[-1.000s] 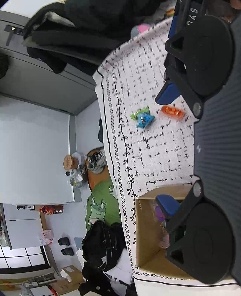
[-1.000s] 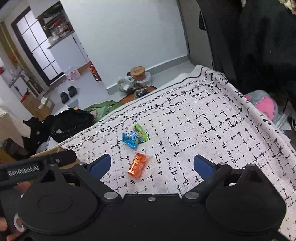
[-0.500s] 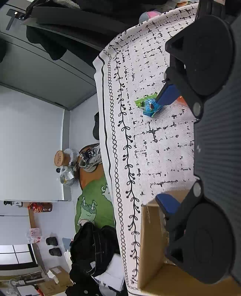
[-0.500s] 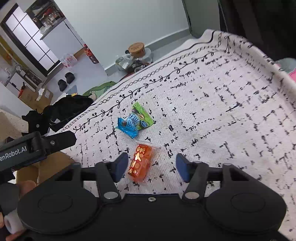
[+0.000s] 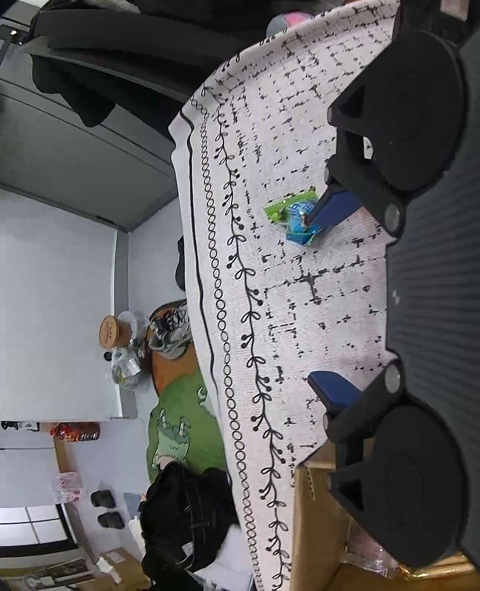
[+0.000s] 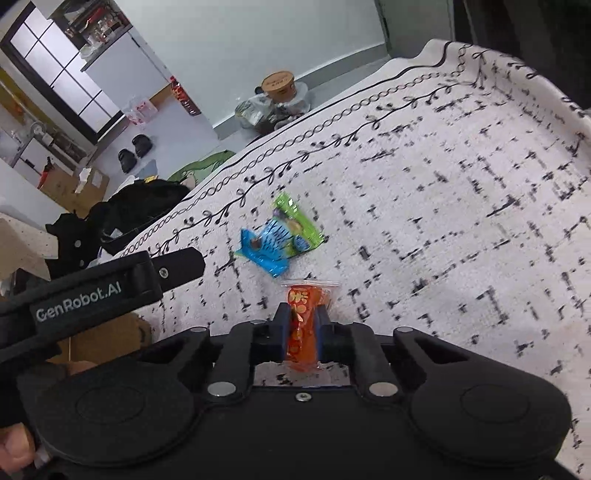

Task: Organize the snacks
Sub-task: 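Close right tool on orange candy while left tool closes on green-blue pack, then carry green-blue pack in left tool while right tool carries orange candy to box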

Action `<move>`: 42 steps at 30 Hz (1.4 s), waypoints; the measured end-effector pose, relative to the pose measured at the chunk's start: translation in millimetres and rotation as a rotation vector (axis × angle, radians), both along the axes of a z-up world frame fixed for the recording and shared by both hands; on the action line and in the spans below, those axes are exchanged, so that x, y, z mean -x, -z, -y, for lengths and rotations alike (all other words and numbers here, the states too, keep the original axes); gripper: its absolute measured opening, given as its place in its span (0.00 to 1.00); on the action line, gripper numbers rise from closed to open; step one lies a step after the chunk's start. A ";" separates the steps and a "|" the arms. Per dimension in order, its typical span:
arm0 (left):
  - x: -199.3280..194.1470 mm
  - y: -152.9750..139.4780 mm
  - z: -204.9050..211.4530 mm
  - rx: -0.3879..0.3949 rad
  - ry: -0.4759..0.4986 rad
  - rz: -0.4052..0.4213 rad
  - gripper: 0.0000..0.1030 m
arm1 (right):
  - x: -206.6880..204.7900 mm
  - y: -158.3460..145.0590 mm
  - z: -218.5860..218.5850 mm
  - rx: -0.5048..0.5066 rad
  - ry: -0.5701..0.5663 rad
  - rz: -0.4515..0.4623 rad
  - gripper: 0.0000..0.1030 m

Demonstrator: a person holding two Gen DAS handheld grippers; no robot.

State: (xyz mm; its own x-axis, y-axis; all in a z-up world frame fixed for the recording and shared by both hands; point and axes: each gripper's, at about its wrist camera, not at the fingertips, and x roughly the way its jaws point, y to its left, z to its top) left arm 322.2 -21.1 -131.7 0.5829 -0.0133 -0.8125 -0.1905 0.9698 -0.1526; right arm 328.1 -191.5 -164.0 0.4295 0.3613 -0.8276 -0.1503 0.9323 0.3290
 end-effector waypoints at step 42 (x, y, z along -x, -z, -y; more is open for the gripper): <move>-19.4 33.9 26.7 0.057 0.024 -0.033 0.30 | -7.8 8.6 10.8 0.037 0.033 -0.021 0.28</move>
State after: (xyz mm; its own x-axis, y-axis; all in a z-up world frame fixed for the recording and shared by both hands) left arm 341.6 -47.8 -165.5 0.5548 -0.0736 -0.8287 -0.1733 0.9640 -0.2016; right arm 335.9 -202.3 -172.6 0.4230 0.3160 -0.8492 -0.1130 0.9483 0.2966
